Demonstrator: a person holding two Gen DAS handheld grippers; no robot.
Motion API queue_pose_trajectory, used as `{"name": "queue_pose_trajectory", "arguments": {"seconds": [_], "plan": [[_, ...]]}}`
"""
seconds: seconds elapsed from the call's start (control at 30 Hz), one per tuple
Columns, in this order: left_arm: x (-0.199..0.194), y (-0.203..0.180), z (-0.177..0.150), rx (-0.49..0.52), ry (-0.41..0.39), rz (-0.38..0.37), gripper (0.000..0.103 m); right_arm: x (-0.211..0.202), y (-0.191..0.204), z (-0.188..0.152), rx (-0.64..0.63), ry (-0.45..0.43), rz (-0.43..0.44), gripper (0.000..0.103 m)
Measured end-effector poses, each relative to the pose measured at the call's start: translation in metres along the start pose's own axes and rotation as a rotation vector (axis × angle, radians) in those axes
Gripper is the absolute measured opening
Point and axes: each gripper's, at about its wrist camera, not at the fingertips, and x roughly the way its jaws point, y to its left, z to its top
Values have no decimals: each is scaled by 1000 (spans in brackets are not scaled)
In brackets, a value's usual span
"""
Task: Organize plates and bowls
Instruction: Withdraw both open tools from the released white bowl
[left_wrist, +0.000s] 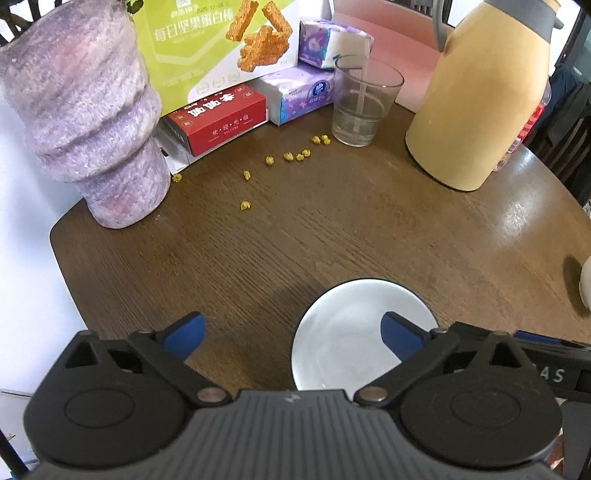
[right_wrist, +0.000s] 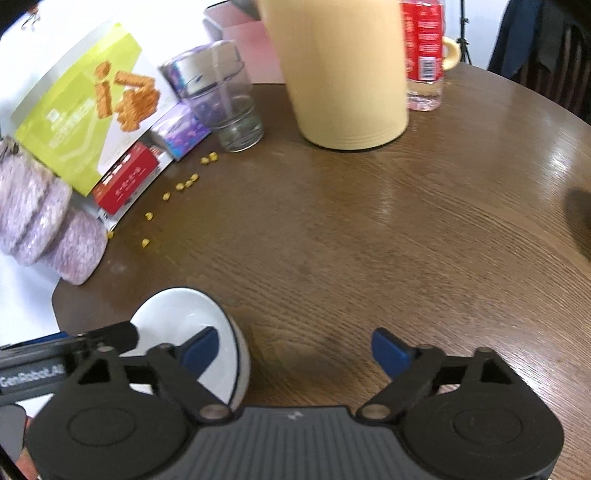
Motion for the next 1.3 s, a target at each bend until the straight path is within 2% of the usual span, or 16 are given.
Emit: {"name": "queue_pose_trajectory", "arguments": {"seconds": [0.03, 0.63, 1.3], "plan": [[-1, -1, 0, -1, -1, 1, 103, -2, -2, 0, 5, -4, -6, 103], [-24, -23, -7, 47, -16, -20, 103, -37, -34, -7, 43, -38, -15, 103], [-52, -67, -21, 115, -32, -64, 103, -82, -80, -24, 82, -70, -61, 103]]}}
